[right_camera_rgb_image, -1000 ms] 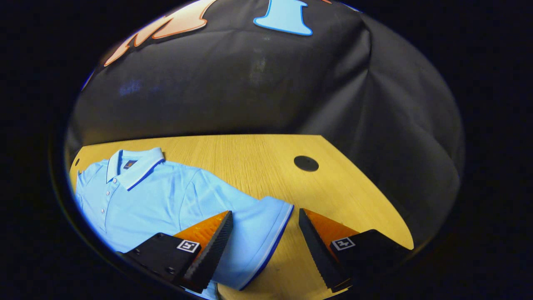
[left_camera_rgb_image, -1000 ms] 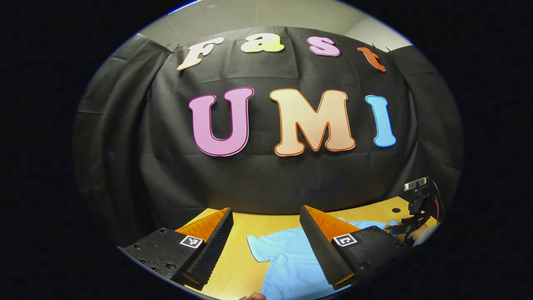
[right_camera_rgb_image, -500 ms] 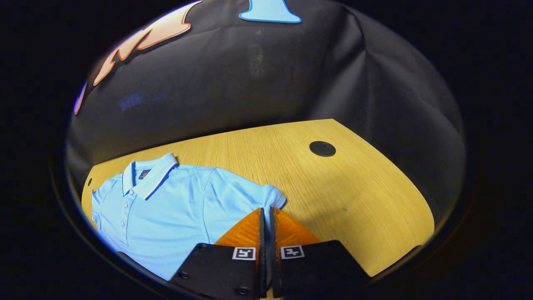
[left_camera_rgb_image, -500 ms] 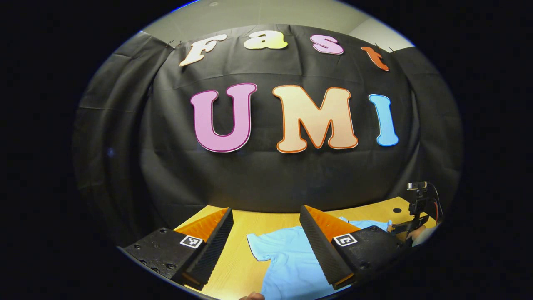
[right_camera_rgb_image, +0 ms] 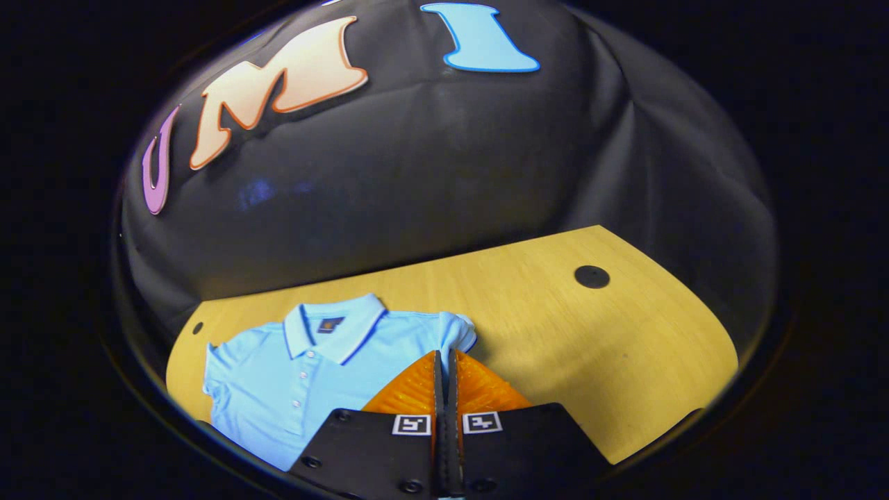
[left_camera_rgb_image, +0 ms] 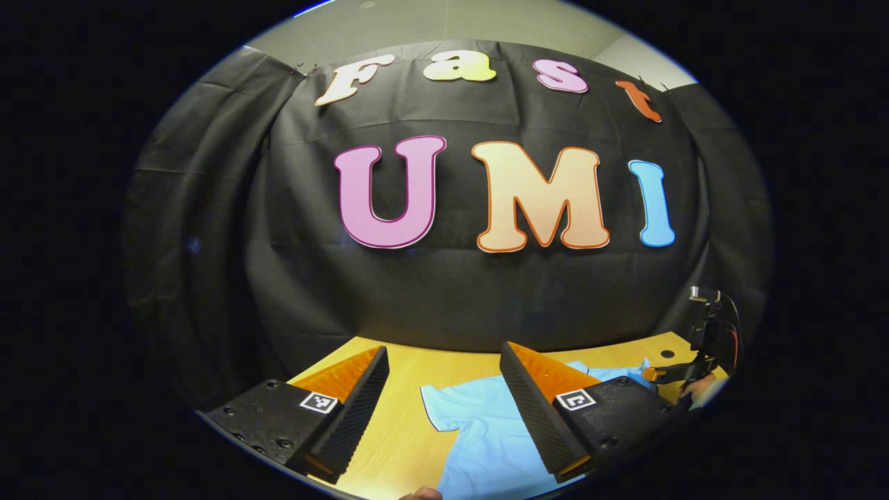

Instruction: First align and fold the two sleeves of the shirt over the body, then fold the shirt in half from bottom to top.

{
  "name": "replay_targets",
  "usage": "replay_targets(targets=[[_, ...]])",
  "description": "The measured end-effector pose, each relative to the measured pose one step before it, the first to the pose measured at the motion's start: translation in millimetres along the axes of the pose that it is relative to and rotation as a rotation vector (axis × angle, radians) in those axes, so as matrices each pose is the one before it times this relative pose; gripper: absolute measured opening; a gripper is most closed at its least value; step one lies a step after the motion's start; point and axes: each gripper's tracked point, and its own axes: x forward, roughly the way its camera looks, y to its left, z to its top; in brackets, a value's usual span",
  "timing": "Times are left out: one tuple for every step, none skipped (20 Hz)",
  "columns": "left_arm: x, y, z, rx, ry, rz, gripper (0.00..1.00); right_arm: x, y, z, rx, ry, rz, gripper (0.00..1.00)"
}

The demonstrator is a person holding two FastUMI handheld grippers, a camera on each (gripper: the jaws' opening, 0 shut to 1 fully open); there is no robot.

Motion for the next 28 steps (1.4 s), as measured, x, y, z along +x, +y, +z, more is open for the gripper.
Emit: replay_targets(targets=[[1.48,0.55,-1.74,-0.0087,0.00412,0.00026,0.97,0.12,12.33,-4.57,0.00886,0.00178,0.01687,0.02],[0.97,2.2,-3.88,-0.00404,0.00617,0.00322,0.97,2.9,11.94,-3.51,0.00741,0.00811,0.01386,0.02],[1.54,1.67,-2.61,-0.00089,0.00768,0.00261,0.97,3.1,10.48,-6.03,0.0021,0.00923,0.01355,0.02],[1.23,1.54,-2.29,-0.00149,0.00689,0.00164,0.98,4.2,9.61,-5.92,-0.00282,0.01209,0.01094,0.02],[0.08,1.84,-1.44,-0.0028,0.0036,0.00259,0.98,3.02,6.66,-6.87,-0.00384,0.01122,0.00734,0.02],[0.75,3.43,-3.25,-0.00398,0.0046,0.0051,0.98,4.29,6.08,-7.55,-0.01126,0.02381,0.00901,0.02],[1.04,2.29,-1.9,-0.00633,0.00464,0.00311,0.98,5.18,4.03,-8.89,-0.01376,0.01655,0.0001,0.02],[1.36,3.14,-3.94,-0.00396,0.00664,0.00497,0.98,3.13,6.71,-5.9,-0.00719,0.01221,0.01123,0.02],[2.87,2.58,-3.85,-0.00032,0.00787,0.00574,0.98,2.06,5.75,-3.19,-0.01048,0.00367,0.01243,0.03],[1.51,3.63,-2.25,0.00109,0.00471,0.00704,0.98,3.33,3.5,-2.24,-0.01429,-0.0016,0.00403,0.06],[1.37,2.49,0.12,0.00122,-0.00019,0.00615,0.98,-2.94,3.77,-0.65,-0.01704,-0.00783,0.01238,0.12],[2.24,1.59,-1.37,0.00137,-0.00156,0.00167,0.98,-3.41,0.15,1.46,-0.02505,-0.00956,0.00023,0.29],[1.33,0.29,-0.36,0.00248,-0.0019,0.00038,0.98,-4.02,0.13,0.99,-0.02528,-0.01032,0.00203,0.46],[3.12,-0.33,-0.44,0.00172,-0.00274,-0.00005,0.98,-4.3,-1.48,1.24,-0.02069,-0.00213,-0.00261,0.64],[2.92,0.21,-1.3,-0.00009,-0.00336,-0.00107,0.98,-6.32,1.26,-0.36,-0.01241,0.0024,0.00516,0.82],[3.71,-1.01,-0.6,-0.00023,-0.00201,-0.00253,0.98,-5.07,-1.0,4.58,-0.01057,-0.01211,0.00035,0.99],[4.59,-2.3,-0.87,0.00023,0.0004,-0.00396,0.98,-5.3,-1.71,6.35,-0.01283,-0.02265,-0.00307,0.98],[5.0,-2.26,-3.11,-0.00034,0.0014,-0.00567,0.97,-7.44,-0.58,7.19,-0.01012,-0.02252,0.00048,0.94],[6.14,-2.4,-1.82,-0.00099,0.00083,-0.00646,0.97,-9.5,0.89,4.67,-0.00867,-0.01836,0.00432,0.94],[5.18,-1.91,-3.93,0.00066,0.00269,-0.0036,0.97,-9.32,0.22,8.22,-0.00843,-0.01723,0.00421,0.94],[5.98,-1.33,-2.97,0.00048,0.0041,-0.00477,0.97,-9.13,0.04,8.68,-0.00439,-0.02471,0.00675,0.94],[7.37,-2.06,-5.25,-0.00046,0.0048,-0.00582,0.97,-8.19,0.55,8.53,-0.00528,-0.02143,0.00551,0.95],[8.79,-1.22,-4.94,0.00746,0.00521,-0.00478,0.97,-8.62,-0.52,7.43,-0.00616,-0.0226,0.00587,0.98],[10.04,1.32,-4.87,0.00758,0.00005,-0.00002,0.97,-6.24,-2.35,7.24,-0.00628,-0.0203,-0.00083,0.98],[10.46,2.33,-7.04,0.00499,0.00923,0.00542,0.97,-7.26,-2.41,5.75,-0.00705,-0.0168,-0.00073,0.95],[10.97,2.07,-10.16,-0.00119,0.01787,0.00484,0.97,-6.22,-3.64,4.23,-0.00872,-0.0113,-0.00596,0.98],[10.51,2.36,-9.42,-0.01089,0.02239,0.00837,0.97,-5.7,-3.99,1.87,-0.0122,-0.00396,-0.00232,0.98],[9.92,1.67,-10.99,-0.00742,0.02169,0.00041,0.97,-5.79,-3.8,1.71,-0.00943,-0.00314,-0.00243,0.98]])
